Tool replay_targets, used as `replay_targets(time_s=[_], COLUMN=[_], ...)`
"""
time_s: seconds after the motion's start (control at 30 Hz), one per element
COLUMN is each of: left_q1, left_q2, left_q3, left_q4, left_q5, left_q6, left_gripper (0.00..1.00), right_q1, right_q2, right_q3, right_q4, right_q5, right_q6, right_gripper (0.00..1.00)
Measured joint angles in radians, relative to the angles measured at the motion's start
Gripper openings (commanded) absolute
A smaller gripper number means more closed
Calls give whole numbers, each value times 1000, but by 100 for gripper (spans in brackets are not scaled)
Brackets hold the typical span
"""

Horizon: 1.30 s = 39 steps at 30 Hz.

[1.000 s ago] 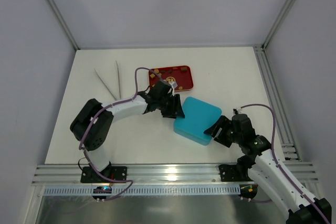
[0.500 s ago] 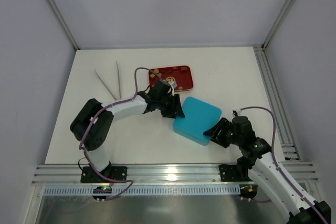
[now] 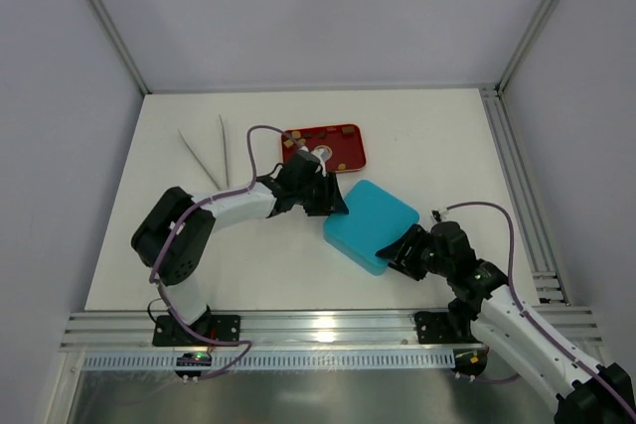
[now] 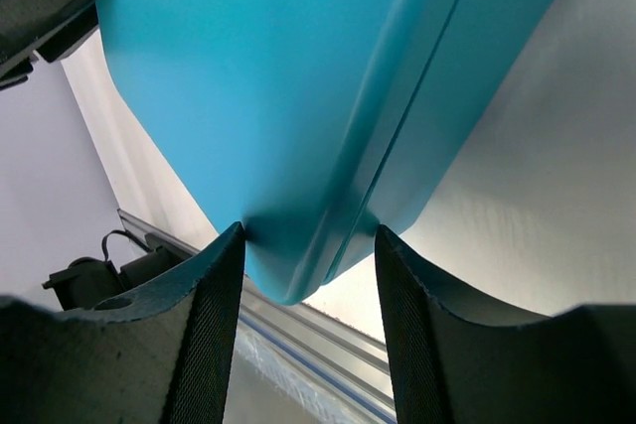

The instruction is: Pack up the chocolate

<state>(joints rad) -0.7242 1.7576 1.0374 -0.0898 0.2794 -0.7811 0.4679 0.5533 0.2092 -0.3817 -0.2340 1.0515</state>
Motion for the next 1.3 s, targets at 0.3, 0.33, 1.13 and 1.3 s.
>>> replay_targets(time_s=[0.3,0.33,1.13,1.3], left_q1=[0,0,49,49], left_q2=[1,2,64,43], left_q3=[-30,-33,52,3], left_q4=[98,108,80,126], left_q5=[-54,-57,4,-13], left_q6=[-3,-4,37,28], left_gripper=[46,45,33,31], right_q1=[127,143,257,246], right_q2=[90,106,403,403], right_q3=[-13,-10,117,118], right_q4=[118,129,204,203], right_q5=[11,14,32,25], right_q6=[85,95,137,120], right_gripper=[10,8,32,40])
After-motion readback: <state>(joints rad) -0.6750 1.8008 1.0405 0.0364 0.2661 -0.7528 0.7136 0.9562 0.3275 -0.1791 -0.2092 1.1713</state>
